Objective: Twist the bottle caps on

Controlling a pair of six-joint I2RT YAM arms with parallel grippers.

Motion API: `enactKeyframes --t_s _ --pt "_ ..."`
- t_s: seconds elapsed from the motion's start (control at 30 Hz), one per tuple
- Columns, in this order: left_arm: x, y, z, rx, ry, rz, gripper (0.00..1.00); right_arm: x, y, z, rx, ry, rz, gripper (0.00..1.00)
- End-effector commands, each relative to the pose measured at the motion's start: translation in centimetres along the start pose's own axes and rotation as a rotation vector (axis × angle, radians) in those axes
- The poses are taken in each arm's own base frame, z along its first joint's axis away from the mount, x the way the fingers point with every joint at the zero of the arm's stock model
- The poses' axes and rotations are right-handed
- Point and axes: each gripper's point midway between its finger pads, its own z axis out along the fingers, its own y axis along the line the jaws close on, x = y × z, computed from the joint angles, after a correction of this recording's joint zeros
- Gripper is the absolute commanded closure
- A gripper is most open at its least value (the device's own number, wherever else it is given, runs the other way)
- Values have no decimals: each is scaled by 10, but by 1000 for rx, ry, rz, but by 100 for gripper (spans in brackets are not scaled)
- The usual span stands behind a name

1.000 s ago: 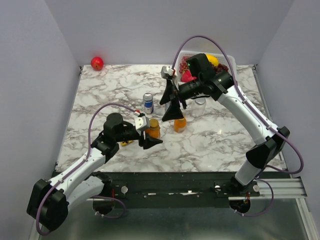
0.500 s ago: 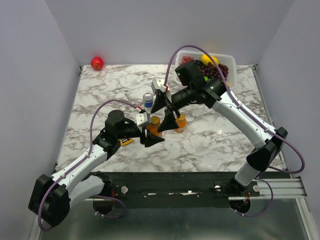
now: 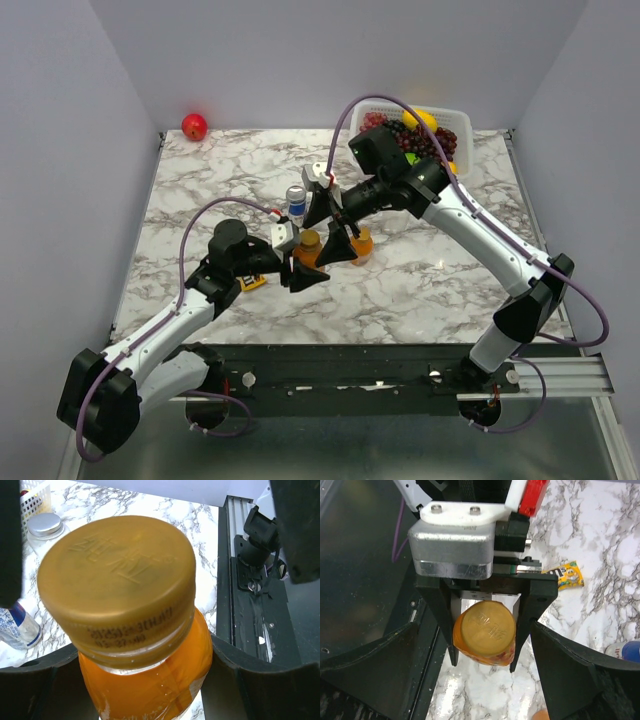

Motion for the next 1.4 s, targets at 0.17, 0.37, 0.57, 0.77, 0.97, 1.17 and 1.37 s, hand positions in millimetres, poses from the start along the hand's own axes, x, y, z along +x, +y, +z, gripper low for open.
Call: enactKeyframes --t_s 0.17,0.37,0.57,0.77,0.97,1.17,1.37 --pt "-11 18 -5 -74 -37 16 100 3 11 -9 38 25 -7 0" --pt "-10 23 -9 -90 -42 13 100 20 13 -15 86 80 0 0" --pt "-5 13 -9 -38 -25 14 100 30 -21 -27 277 143 20 0" --pt "-3 2 -5 20 -4 4 100 -10 -49 -28 344 67 -19 0" --pt "-5 3 -1 33 3 -8 100 -38 -5 -9 39 -57 -81 0" --pt "-9 6 0 22 -2 6 100 -22 12 8 -50 -38 3 0" --pt "-12 8 0 16 -10 10 100 -9 2 11 -23 3 12 0"
